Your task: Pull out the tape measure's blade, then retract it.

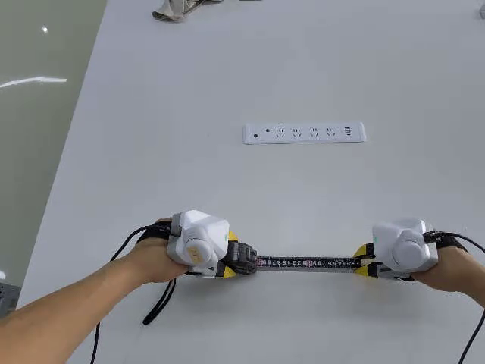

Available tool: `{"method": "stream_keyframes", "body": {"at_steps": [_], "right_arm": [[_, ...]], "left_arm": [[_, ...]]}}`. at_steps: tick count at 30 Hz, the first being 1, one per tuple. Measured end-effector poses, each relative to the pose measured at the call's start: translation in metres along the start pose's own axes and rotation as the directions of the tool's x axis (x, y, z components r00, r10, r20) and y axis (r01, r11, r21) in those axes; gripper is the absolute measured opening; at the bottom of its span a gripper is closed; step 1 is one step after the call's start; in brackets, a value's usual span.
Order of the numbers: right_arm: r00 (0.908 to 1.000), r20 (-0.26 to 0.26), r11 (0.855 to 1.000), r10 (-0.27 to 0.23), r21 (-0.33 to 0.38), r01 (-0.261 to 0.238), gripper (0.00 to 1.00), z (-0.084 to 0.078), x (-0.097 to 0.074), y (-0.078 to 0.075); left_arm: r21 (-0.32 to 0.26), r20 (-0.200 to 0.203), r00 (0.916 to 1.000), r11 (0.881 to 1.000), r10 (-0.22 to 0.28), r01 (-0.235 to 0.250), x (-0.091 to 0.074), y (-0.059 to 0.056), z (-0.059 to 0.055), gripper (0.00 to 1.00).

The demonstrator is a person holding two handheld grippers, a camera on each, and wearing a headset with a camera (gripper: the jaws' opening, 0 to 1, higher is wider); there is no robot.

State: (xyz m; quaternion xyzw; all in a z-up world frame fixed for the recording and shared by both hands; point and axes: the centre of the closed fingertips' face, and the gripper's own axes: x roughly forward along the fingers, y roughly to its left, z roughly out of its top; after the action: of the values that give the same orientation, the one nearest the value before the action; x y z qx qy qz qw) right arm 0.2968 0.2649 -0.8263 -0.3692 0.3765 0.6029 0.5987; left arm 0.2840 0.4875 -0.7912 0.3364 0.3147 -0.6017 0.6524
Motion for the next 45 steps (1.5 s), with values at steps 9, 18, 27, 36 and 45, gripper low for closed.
{"method": "stream_keyframes", "body": {"at_steps": [9,18,27,36,45], "right_arm": [[1.0000,-0.009,1.000,-0.003,0.007,0.003,0.11,-0.009,-0.005,0.000],[0.9998,-0.019,1.000,-0.004,0.009,0.004,0.11,-0.018,-0.008,-0.001],[0.9997,-0.023,1.000,-0.007,0.014,0.007,0.11,-0.022,-0.010,-0.001],[0.9990,-0.043,1.000,-0.005,-0.008,0.004,0.12,-0.021,-0.010,-0.001],[0.9976,-0.069,0.999,-0.007,-0.041,0.004,0.14,-0.020,-0.010,-0.001]], "left_arm": [[-0.001,0.000,1.0000,1.000,0.000,0.000,0.000,0.000,0.000,0.32],[0.002,-0.006,1.0000,1.000,-0.002,0.002,0.001,0.000,0.000,0.32],[0.000,-0.005,1.0000,1.000,0.000,0.000,0.001,0.000,0.000,0.32],[0.000,0.000,1.0000,1.000,0.005,-0.005,0.002,0.000,0.001,0.33],[0.009,-0.004,1.0000,1.000,0.000,0.000,0.002,-0.001,0.001,0.33]]}}
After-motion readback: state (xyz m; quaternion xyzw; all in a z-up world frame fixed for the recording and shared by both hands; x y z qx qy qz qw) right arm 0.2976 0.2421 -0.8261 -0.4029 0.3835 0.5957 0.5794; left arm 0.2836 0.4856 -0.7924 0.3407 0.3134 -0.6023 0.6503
